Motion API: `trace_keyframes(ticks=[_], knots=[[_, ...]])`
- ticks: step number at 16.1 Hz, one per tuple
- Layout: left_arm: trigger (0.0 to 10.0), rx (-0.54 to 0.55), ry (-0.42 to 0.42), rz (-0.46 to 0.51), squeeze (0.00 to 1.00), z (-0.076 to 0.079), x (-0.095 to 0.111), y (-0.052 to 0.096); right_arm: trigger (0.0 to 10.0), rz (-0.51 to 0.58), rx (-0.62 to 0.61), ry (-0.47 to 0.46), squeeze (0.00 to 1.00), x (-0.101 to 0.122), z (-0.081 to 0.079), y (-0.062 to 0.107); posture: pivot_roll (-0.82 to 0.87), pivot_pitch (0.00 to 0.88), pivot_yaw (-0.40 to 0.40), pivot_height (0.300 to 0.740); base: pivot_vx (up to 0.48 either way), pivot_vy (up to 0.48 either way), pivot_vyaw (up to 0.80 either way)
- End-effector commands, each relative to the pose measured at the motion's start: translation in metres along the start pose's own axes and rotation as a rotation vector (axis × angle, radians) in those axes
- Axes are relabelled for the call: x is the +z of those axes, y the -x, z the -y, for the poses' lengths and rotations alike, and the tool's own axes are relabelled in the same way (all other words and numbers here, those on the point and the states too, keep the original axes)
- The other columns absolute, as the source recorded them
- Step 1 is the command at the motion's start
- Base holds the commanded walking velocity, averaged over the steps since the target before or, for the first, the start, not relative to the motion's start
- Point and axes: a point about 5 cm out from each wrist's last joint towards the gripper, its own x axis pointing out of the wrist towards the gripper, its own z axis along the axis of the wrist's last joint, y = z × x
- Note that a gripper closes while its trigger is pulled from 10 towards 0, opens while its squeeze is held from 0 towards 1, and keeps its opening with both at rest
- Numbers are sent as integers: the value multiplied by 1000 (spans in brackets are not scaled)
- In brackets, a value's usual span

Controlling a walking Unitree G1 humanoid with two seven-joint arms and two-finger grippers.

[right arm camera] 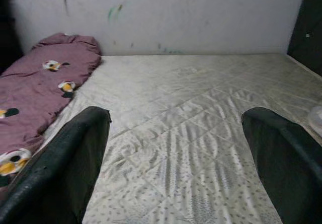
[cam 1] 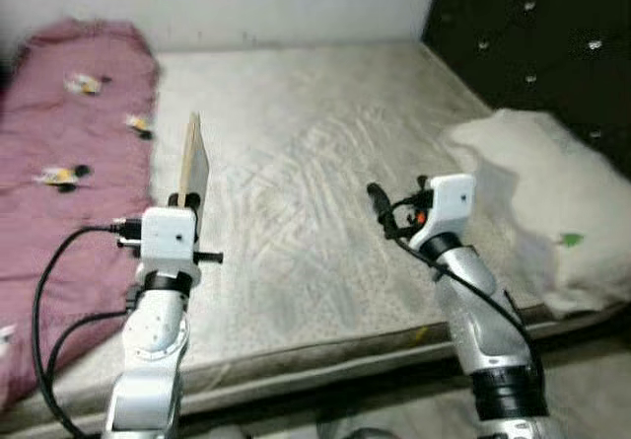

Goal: Clean up the room

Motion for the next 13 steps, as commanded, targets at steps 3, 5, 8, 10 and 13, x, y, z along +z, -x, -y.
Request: trace_keyframes(ticks=[3,5,8,10,13], knots=[[10000,13,-1,38,0,-2,9,-2,10000,9,9,11,0,4,0,-1,-27,0,-20,740,0,-270,0],[10000,13,1,38,0,-2,8,-2,10000,17,33,35,0,5,-2,-1,-28,0,-22,740,0,-281,0],[10000,17,2,38,0,-2,8,-2,10000,24,40,33,0,5,-4,-1,-28,0,-22,740,0,-284,529],[10000,17,2,38,0,-2,8,-2,10000,22,37,34,0,5,-4,-1,-28,0,-22,740,0,-285,713],[10000,15,2,38,0,-2,8,-2,10000,21,32,41,0,5,-2,-1,-29,0,-21,740,0,-299,452]])
